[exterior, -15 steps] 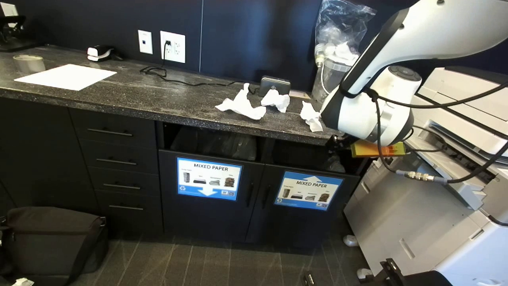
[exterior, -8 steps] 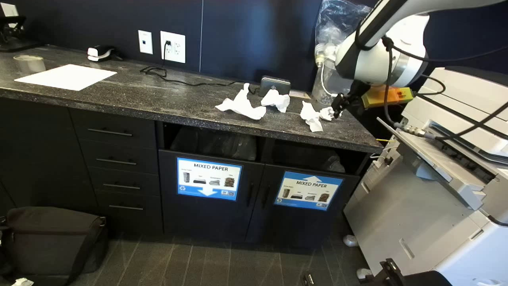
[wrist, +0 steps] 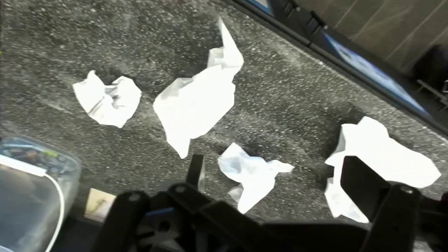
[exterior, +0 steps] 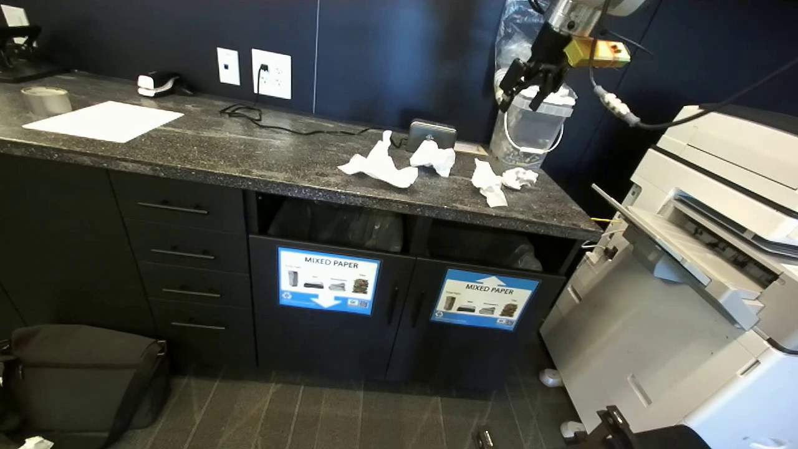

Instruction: Put the tissues inside the rubbish bin.

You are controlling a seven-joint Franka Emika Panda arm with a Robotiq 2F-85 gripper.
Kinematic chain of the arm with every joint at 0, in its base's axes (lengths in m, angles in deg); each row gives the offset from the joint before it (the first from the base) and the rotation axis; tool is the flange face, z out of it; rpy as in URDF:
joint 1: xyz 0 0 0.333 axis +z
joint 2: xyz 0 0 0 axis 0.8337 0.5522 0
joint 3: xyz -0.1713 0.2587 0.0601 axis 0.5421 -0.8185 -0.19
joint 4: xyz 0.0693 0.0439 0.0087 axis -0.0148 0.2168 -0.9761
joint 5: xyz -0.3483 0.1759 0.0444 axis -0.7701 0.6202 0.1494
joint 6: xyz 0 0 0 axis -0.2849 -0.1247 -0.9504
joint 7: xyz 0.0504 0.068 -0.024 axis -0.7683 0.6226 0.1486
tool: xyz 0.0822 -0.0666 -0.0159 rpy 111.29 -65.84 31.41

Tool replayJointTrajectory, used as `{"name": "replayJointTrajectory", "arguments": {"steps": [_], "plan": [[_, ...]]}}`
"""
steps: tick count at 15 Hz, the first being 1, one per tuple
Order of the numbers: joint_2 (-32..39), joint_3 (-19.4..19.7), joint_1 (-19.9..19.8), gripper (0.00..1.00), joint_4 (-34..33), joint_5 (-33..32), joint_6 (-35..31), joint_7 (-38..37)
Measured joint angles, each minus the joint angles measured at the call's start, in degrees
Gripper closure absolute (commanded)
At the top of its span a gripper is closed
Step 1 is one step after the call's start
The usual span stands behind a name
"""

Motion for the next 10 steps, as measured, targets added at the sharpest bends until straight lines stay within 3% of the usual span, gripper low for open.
{"name": "replayJointTrajectory", "arguments": {"steps": [5,6,8,10], "plan": [[10.89,-5.71,-8.77,0.00,-14.01,9.42,15.06,5.02],[13.75,-6.42,-10.23,0.00,-16.57,9.78,16.51,4.49],[17.81,-13.97,-16.94,0.00,-21.55,5.47,16.80,-0.43],[22.20,-15.48,-19.78,0.00,-26.49,4.27,17.07,-5.05]]}}
